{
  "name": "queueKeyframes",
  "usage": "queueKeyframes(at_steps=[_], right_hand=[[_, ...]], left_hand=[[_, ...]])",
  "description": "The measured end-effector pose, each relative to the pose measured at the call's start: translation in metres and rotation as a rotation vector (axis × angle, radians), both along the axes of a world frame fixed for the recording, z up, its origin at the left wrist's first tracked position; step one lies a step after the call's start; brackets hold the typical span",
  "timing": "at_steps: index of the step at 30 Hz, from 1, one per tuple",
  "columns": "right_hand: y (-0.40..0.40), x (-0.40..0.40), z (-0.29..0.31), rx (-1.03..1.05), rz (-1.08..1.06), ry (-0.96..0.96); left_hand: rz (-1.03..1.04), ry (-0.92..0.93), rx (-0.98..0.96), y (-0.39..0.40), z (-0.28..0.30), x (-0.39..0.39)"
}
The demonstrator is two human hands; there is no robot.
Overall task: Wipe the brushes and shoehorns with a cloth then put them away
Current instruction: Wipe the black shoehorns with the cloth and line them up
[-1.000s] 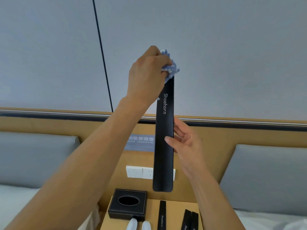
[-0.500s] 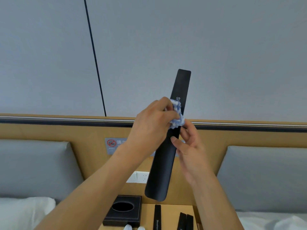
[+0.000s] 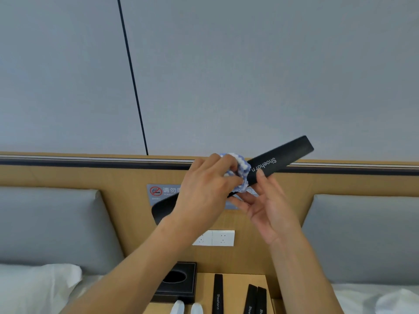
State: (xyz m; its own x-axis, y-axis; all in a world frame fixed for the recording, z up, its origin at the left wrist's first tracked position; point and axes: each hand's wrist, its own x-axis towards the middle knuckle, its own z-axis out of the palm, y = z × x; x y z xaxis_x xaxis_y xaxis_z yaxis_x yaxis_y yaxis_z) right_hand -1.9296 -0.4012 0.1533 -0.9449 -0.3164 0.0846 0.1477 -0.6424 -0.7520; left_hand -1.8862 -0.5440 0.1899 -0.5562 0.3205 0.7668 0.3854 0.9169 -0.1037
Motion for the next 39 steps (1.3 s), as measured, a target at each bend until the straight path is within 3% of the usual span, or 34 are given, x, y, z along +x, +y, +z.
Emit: queueKeyframes(at_steps=[9,22,27,39], right_hand=[[0.005,0.004,-0.014,-0.133,-0.109,-0.114],[0.003,-0.001,-0.023,-0.28,-0.132,-0.187],[-0.007,-0.004,-0.019,-0.287,-0.128,-0.163],[-0.02,-0.003,-0.028,-0.229,-0.024,-0.114]], left_hand=[[0.206,0.018,0.081,-0.004,-0.028,0.017],[0.373,-0.105,0.501,-0.07,-0.028,0.007],[0.432,-0.104,0.455,-0.064,-0.024,0.001],[0.085,-0.189,0.305,0.003,-0.025,-0.003]])
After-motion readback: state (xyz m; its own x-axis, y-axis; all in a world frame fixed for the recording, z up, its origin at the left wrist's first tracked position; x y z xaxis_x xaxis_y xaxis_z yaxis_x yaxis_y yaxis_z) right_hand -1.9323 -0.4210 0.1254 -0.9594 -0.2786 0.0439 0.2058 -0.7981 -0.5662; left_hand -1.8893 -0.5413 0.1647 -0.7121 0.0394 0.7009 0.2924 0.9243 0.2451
